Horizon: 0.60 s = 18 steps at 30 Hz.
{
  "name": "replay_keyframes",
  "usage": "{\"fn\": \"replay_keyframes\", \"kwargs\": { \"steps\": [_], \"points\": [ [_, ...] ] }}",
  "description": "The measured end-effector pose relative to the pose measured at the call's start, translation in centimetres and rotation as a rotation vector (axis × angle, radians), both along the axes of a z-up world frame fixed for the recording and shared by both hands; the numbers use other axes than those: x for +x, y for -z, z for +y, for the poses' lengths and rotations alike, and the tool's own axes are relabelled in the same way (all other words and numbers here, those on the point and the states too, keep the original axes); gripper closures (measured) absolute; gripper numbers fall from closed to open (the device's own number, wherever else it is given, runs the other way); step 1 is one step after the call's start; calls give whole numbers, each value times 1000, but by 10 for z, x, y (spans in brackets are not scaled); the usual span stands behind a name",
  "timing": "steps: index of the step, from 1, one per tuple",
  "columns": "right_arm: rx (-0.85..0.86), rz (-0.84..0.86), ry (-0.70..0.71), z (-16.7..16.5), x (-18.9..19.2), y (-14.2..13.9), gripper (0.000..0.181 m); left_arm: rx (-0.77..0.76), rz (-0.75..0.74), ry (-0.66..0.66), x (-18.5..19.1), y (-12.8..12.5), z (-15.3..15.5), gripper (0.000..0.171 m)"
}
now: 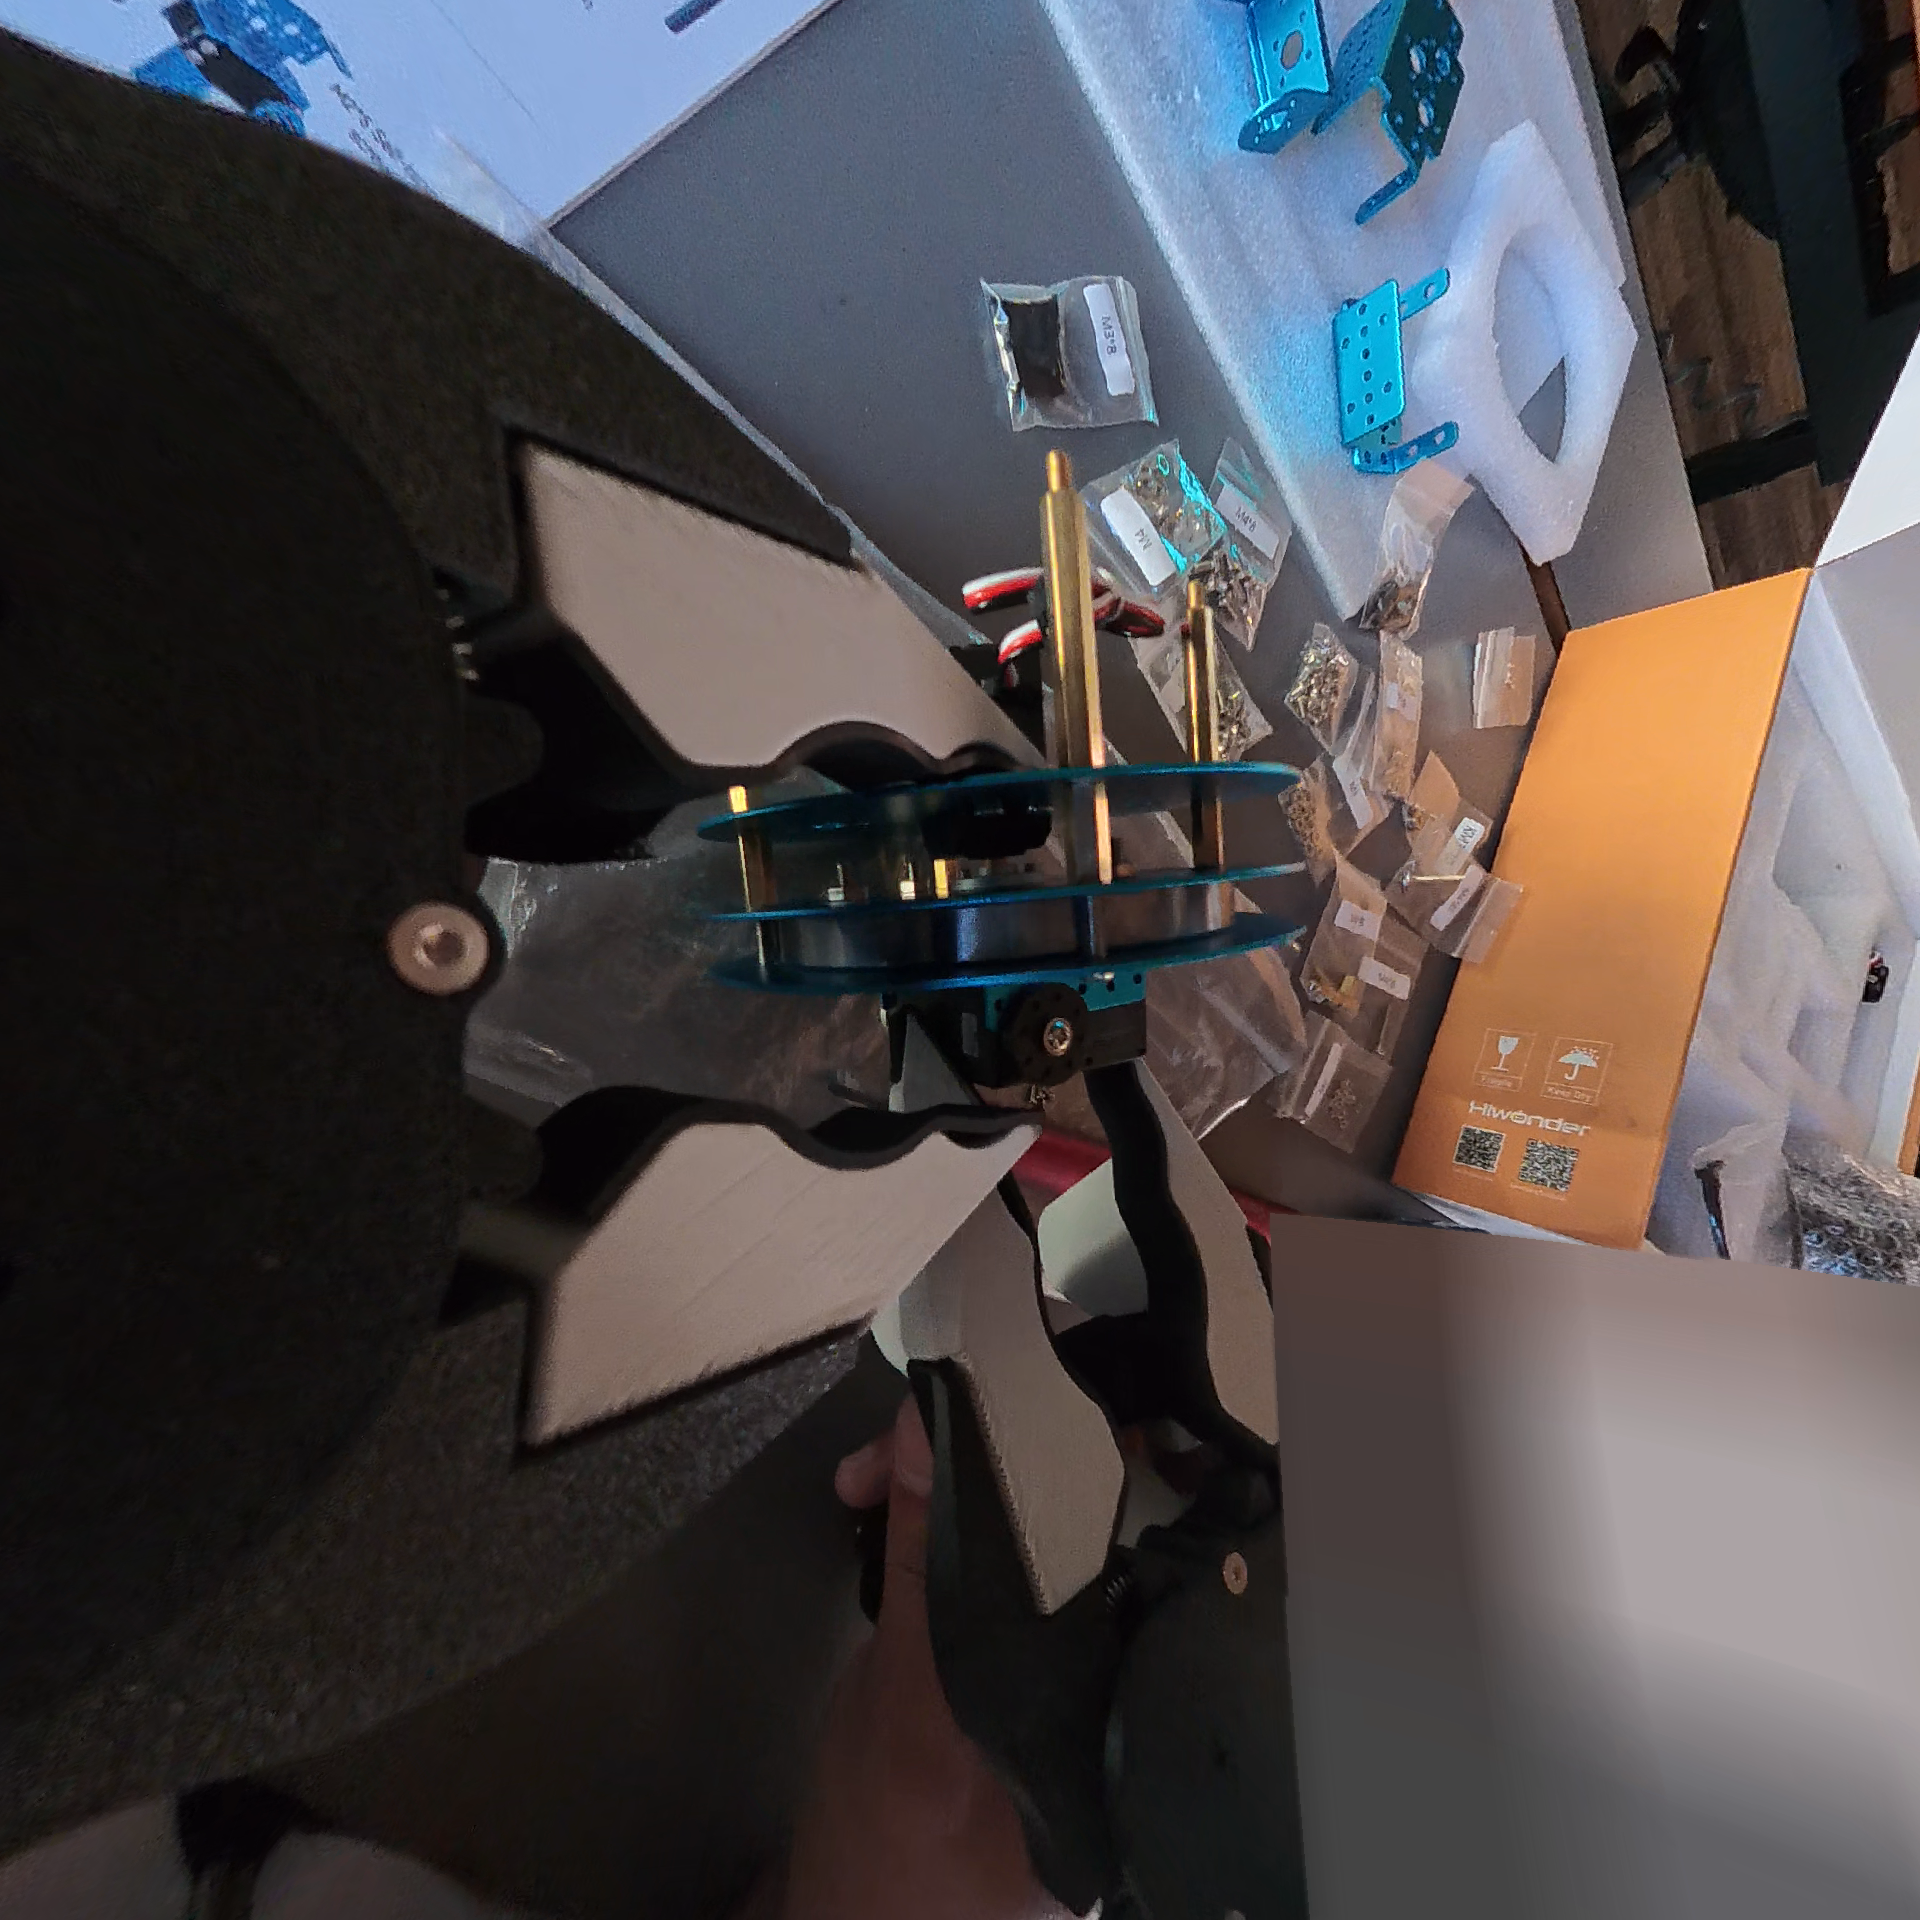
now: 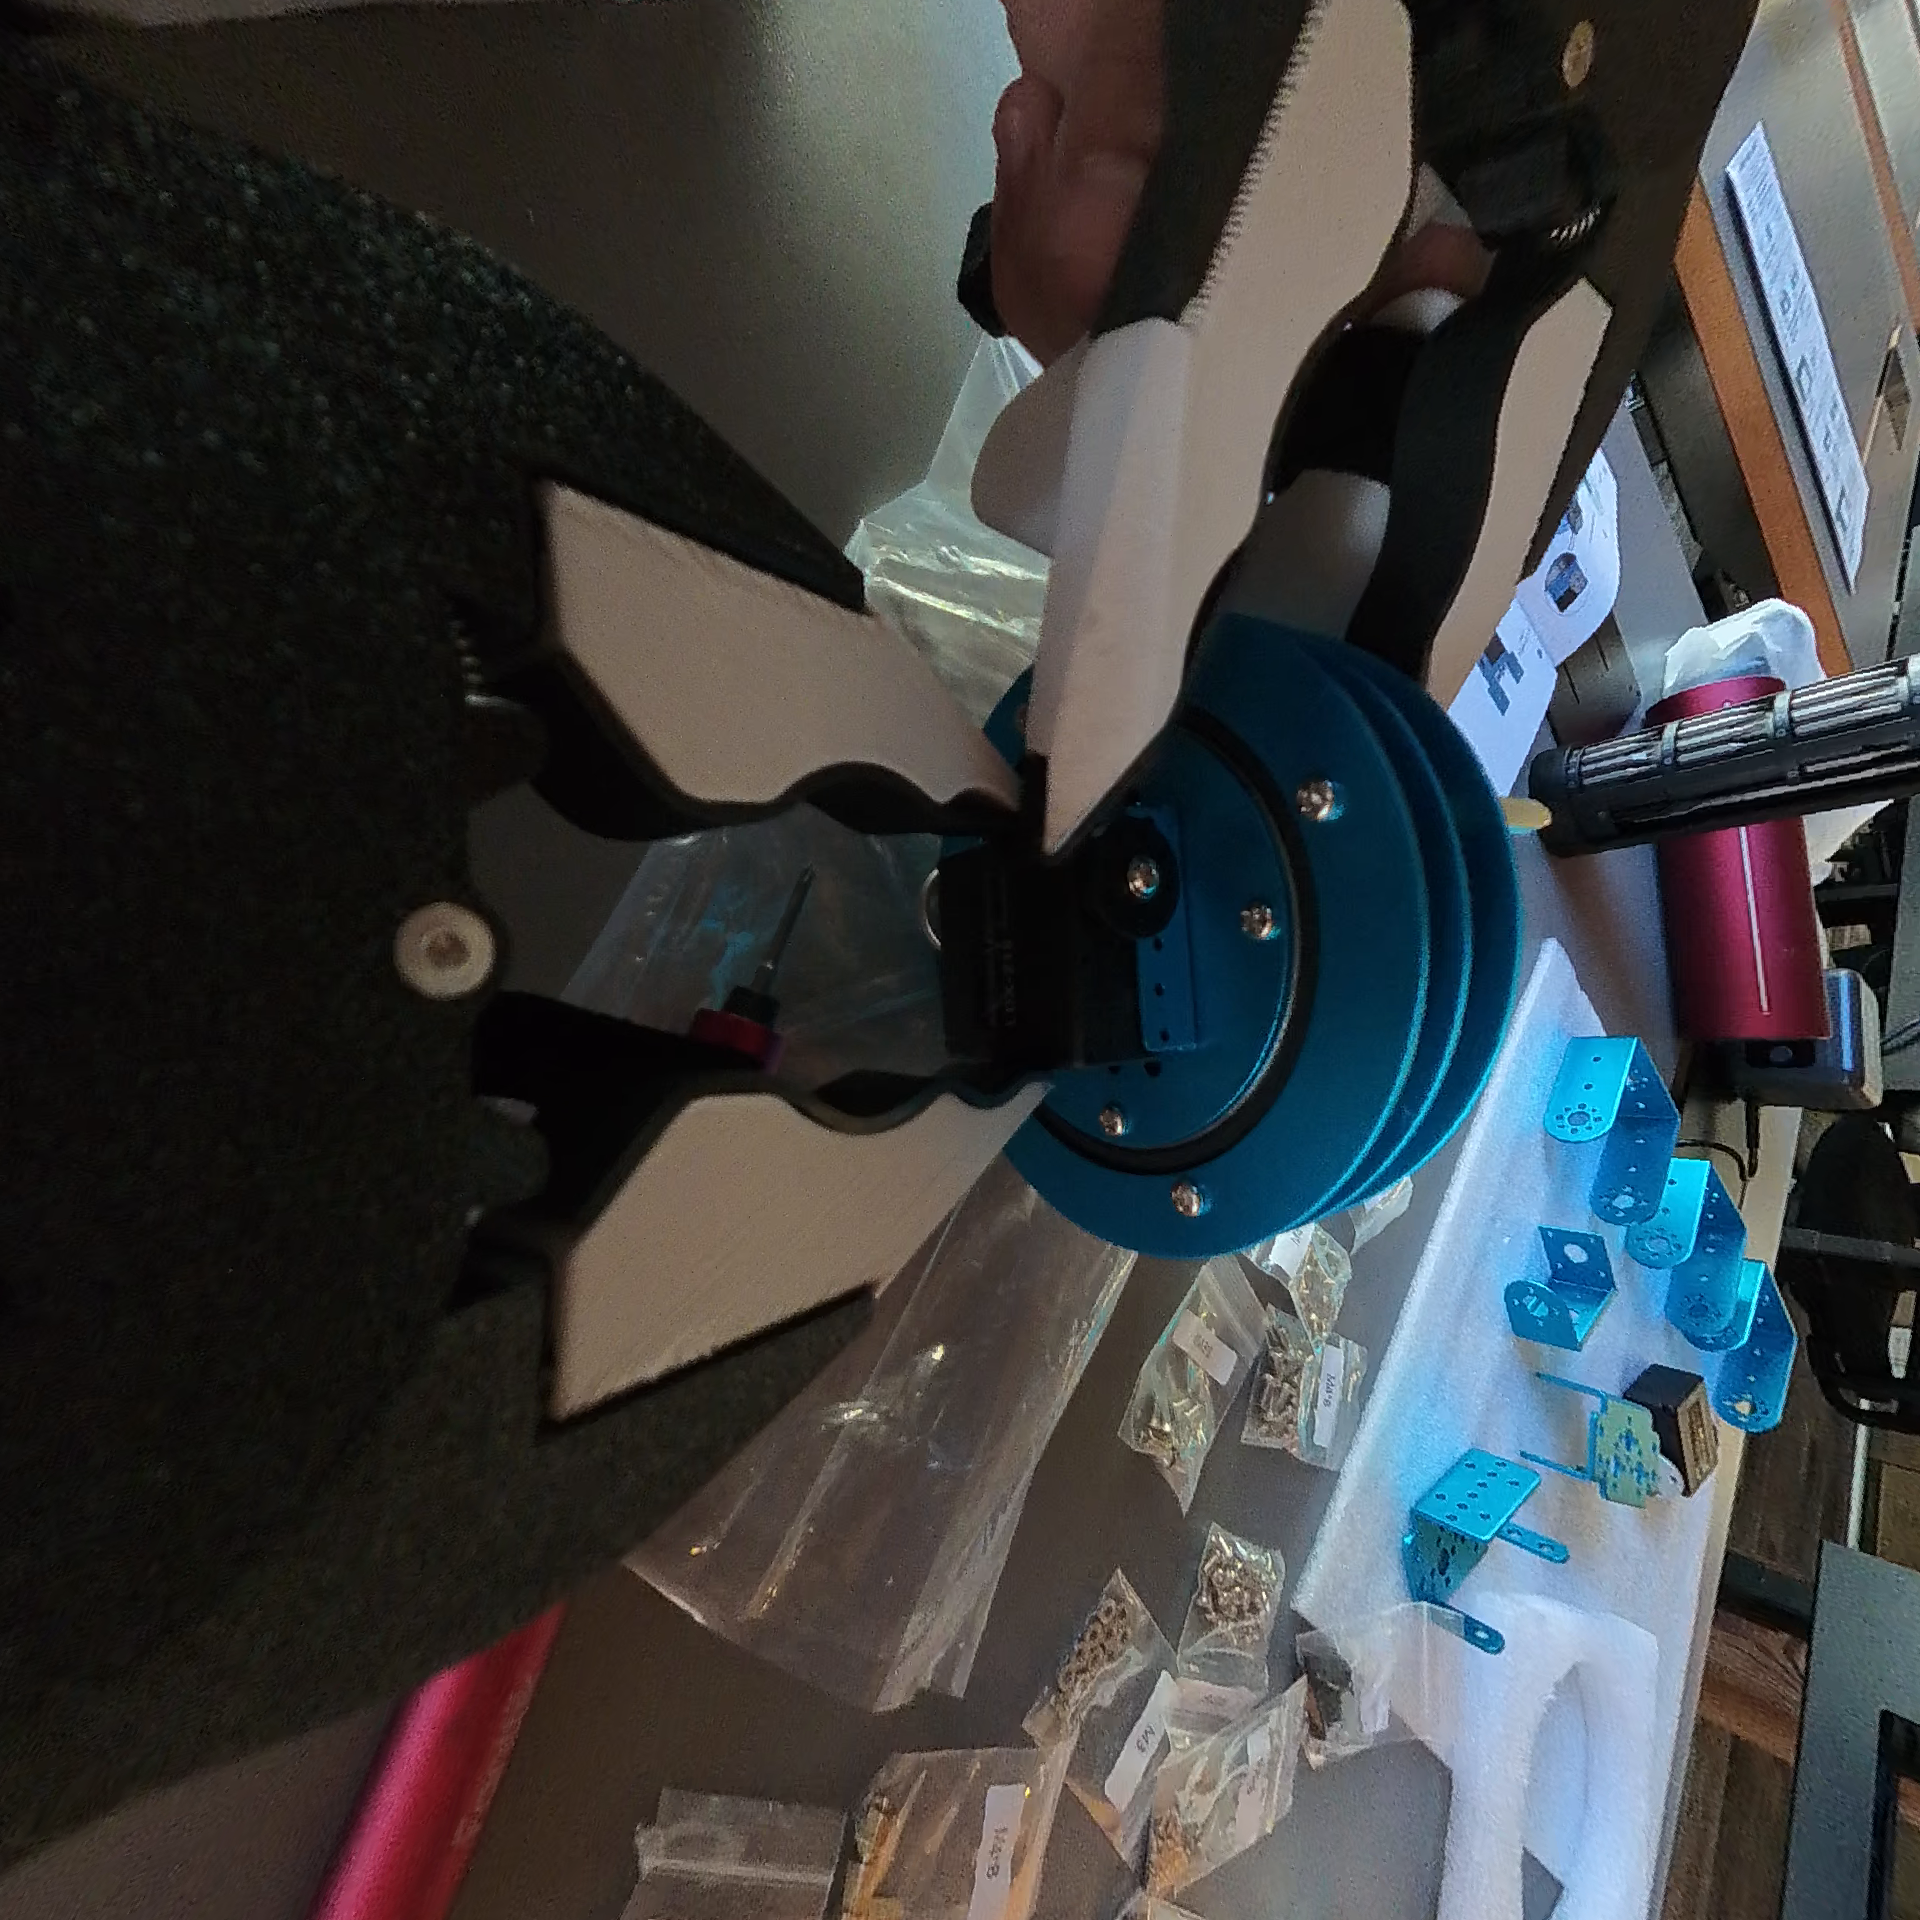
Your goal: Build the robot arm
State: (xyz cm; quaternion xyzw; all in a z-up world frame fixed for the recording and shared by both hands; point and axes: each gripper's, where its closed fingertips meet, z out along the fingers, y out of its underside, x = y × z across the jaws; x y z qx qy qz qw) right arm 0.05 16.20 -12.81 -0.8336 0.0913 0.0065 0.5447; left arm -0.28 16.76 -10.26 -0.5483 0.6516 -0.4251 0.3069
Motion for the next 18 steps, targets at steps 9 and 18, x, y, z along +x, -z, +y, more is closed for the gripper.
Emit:
{"fn": "replay_keyframes", "kwargs": {
  "steps": [9, 18],
  "points": [
    [4, -5, -25, 0, -3, 0, 139, 32, 31, -85, 0, 2, 3, 99],
    [6, -5, -32, 1, -4, 0, 139, 142, 46, -86, -1, 2, 6, 109]
  ]
}}
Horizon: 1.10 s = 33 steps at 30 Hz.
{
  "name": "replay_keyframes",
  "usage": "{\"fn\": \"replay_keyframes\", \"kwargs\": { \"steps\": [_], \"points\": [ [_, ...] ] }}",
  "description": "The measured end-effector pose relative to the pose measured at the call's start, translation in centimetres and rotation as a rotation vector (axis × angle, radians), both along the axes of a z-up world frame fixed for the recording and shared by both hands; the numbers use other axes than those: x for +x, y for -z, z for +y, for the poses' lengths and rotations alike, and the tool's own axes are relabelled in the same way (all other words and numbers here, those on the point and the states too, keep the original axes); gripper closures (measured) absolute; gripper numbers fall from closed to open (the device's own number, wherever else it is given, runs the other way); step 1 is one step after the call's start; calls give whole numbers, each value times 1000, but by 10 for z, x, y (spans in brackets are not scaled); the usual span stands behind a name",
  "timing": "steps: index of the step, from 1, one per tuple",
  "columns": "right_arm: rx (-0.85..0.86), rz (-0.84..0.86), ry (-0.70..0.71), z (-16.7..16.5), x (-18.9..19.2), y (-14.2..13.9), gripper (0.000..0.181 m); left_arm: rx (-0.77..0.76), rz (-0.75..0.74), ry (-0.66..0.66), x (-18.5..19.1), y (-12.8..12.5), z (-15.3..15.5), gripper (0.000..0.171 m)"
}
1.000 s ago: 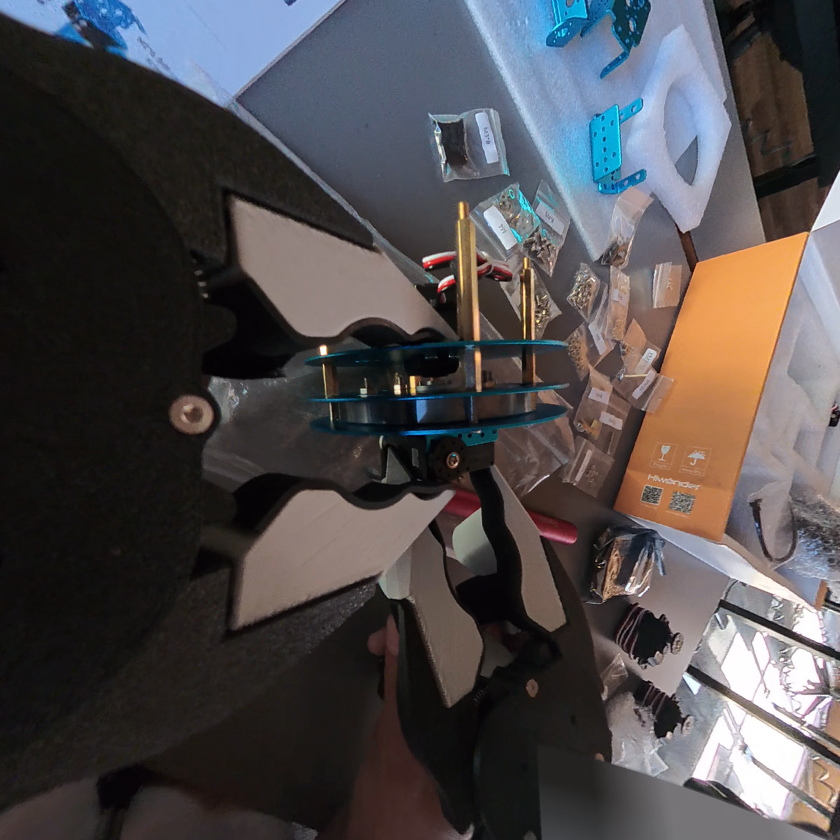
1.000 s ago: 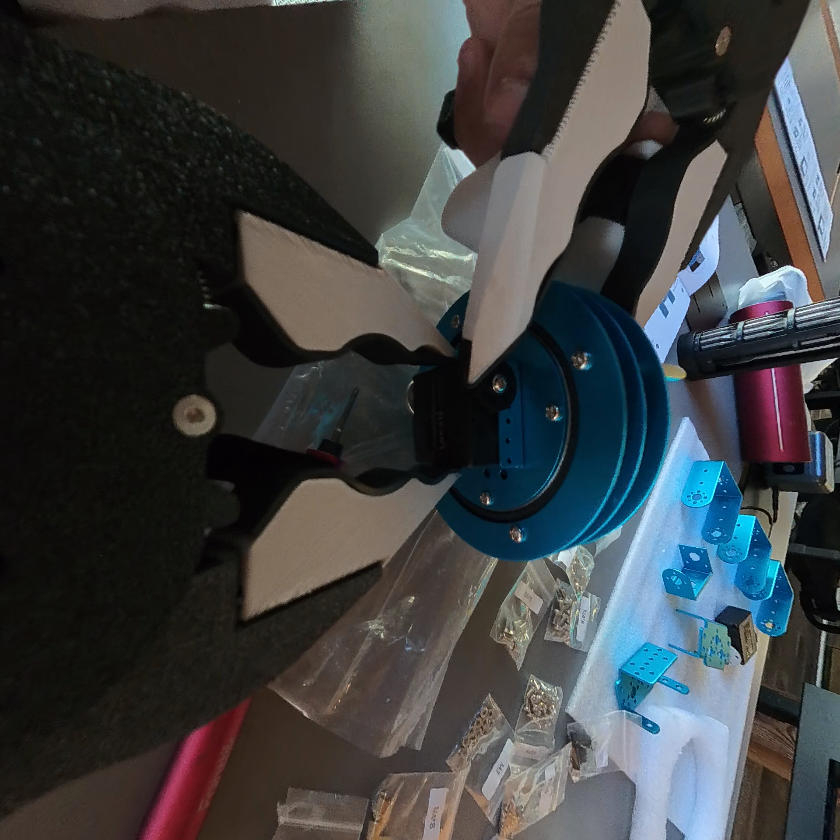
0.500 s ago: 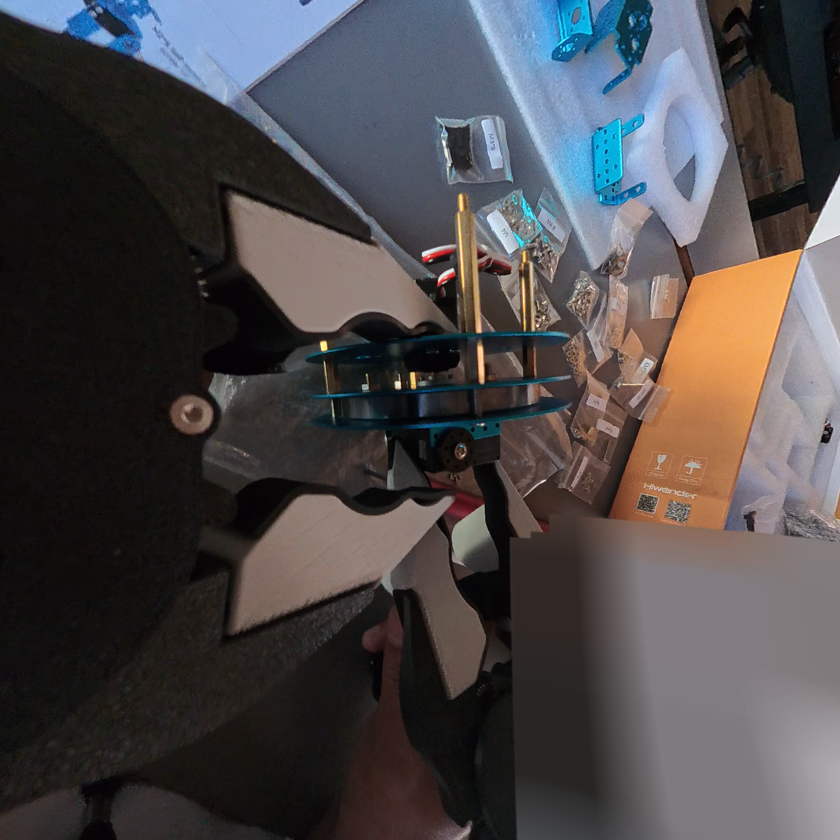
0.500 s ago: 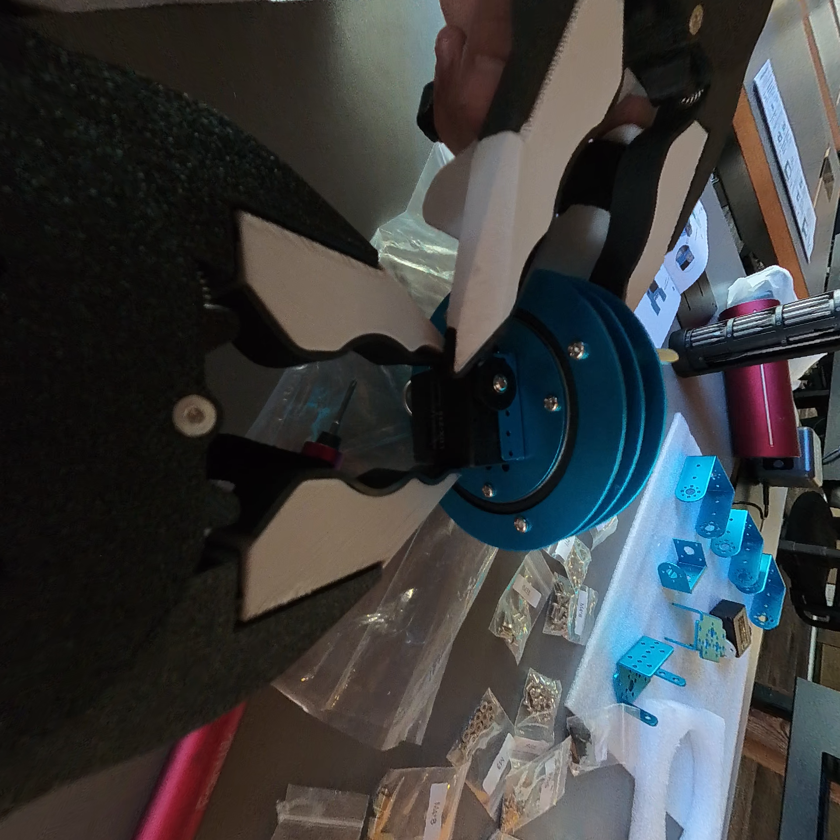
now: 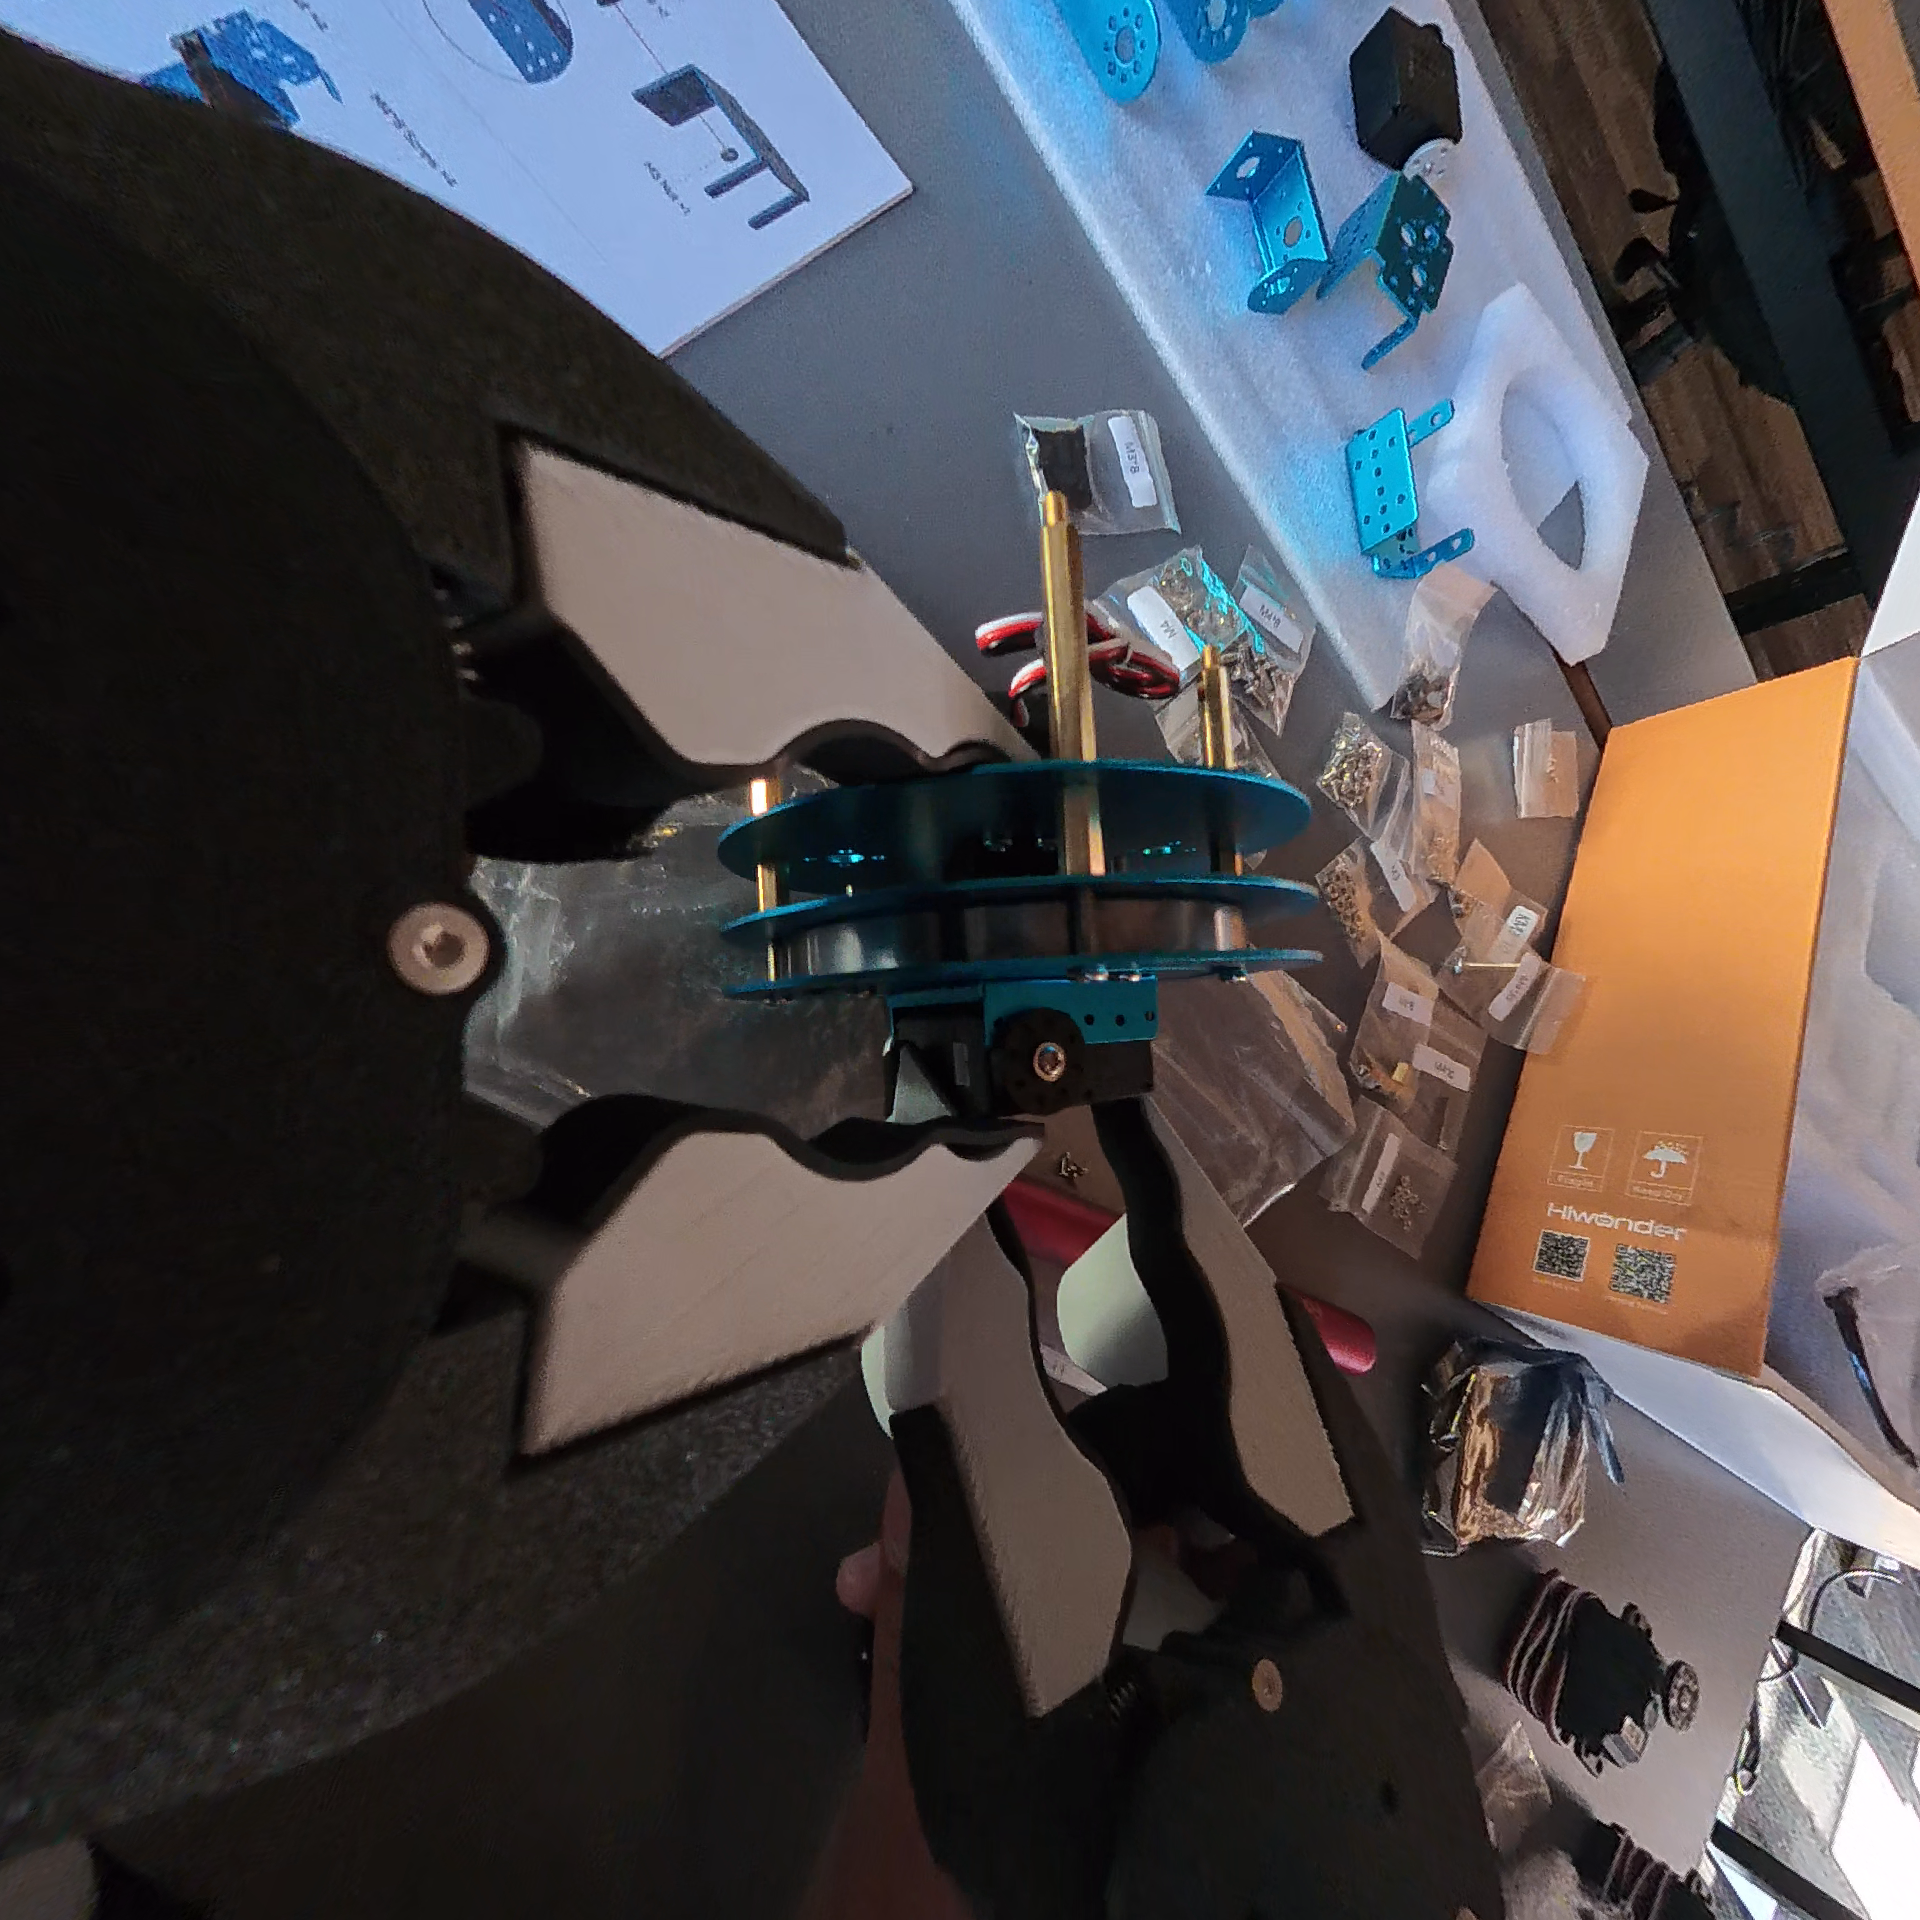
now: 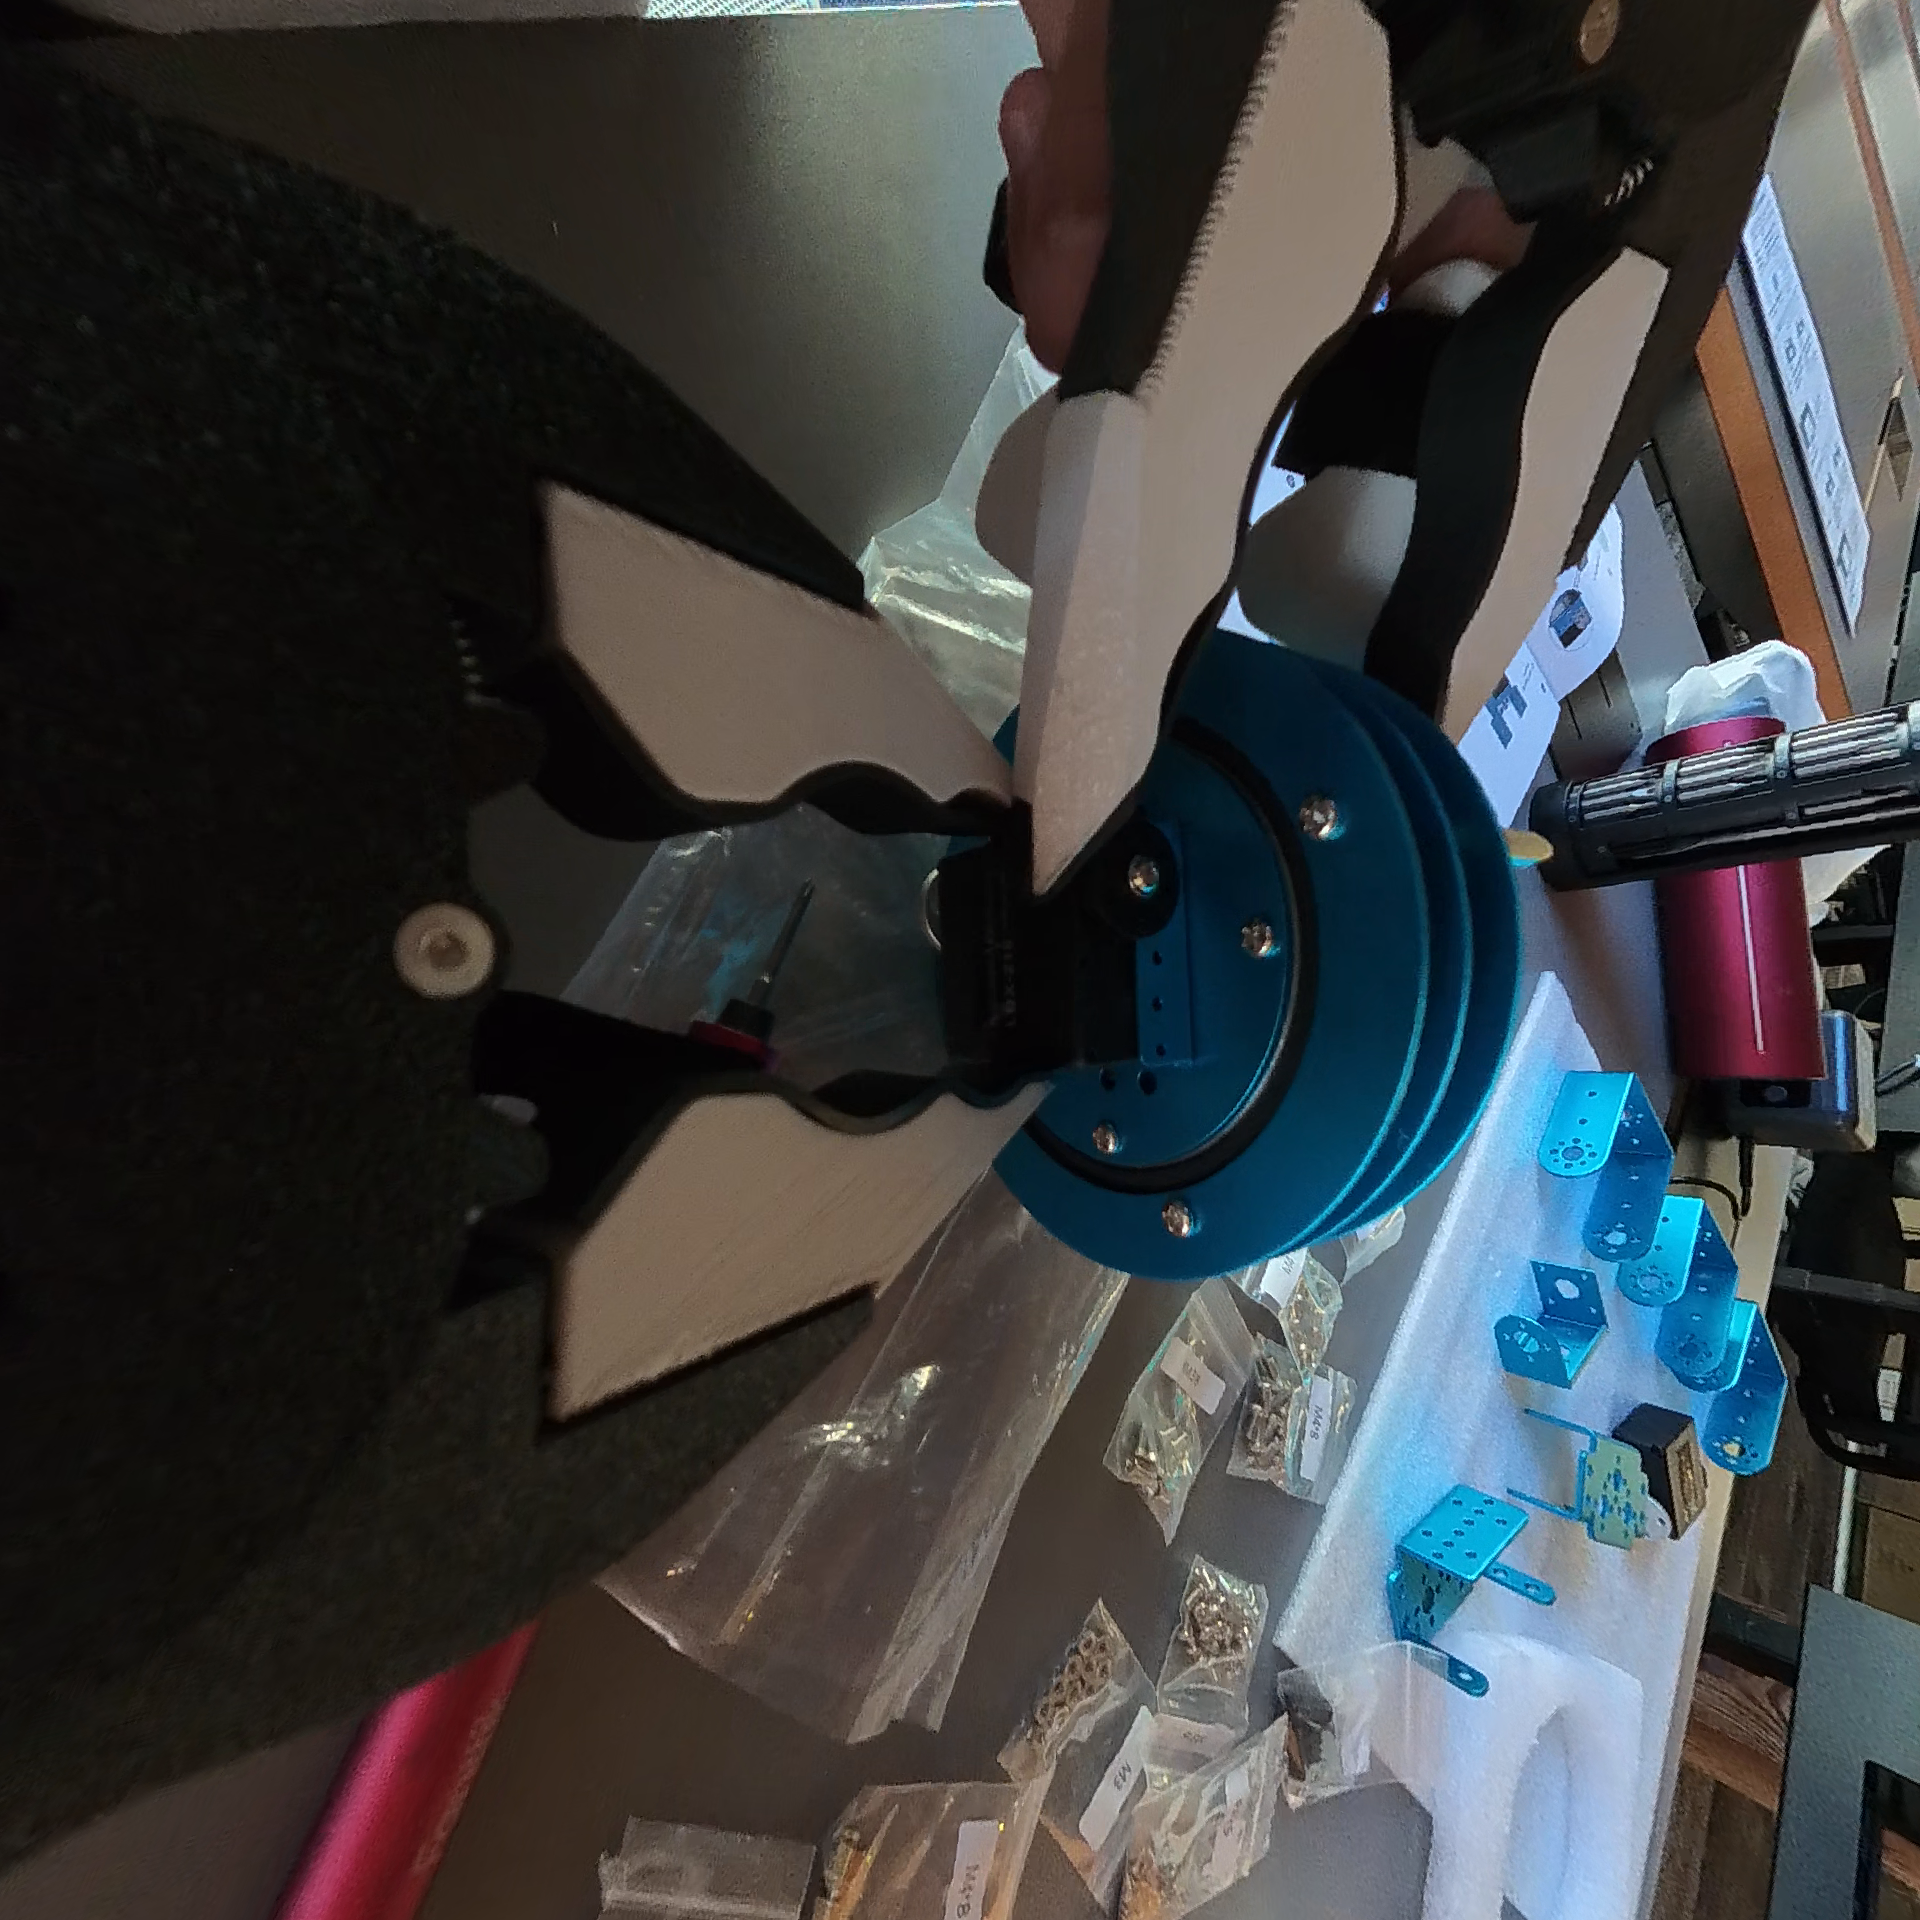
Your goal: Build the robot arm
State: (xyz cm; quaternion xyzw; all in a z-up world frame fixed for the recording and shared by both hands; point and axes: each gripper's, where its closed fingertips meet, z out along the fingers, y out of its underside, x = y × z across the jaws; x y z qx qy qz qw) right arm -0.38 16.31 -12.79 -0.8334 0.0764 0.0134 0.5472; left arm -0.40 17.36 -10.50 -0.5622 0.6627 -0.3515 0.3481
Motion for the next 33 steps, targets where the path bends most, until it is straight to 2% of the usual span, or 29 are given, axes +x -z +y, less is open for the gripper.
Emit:
{"fn": "replay_keyframes", "kwargs": {
  "steps": [26, 33],
  "points": [
    [-2, 52, 0, -2, 0, 3, 139, 12, -2, 43, -1, 1, -1, 113],
    [-11, 41, -56, -1, -1, 3, 139, 14, -15, 40, 0, 1, 0, 112]
  ]
}}
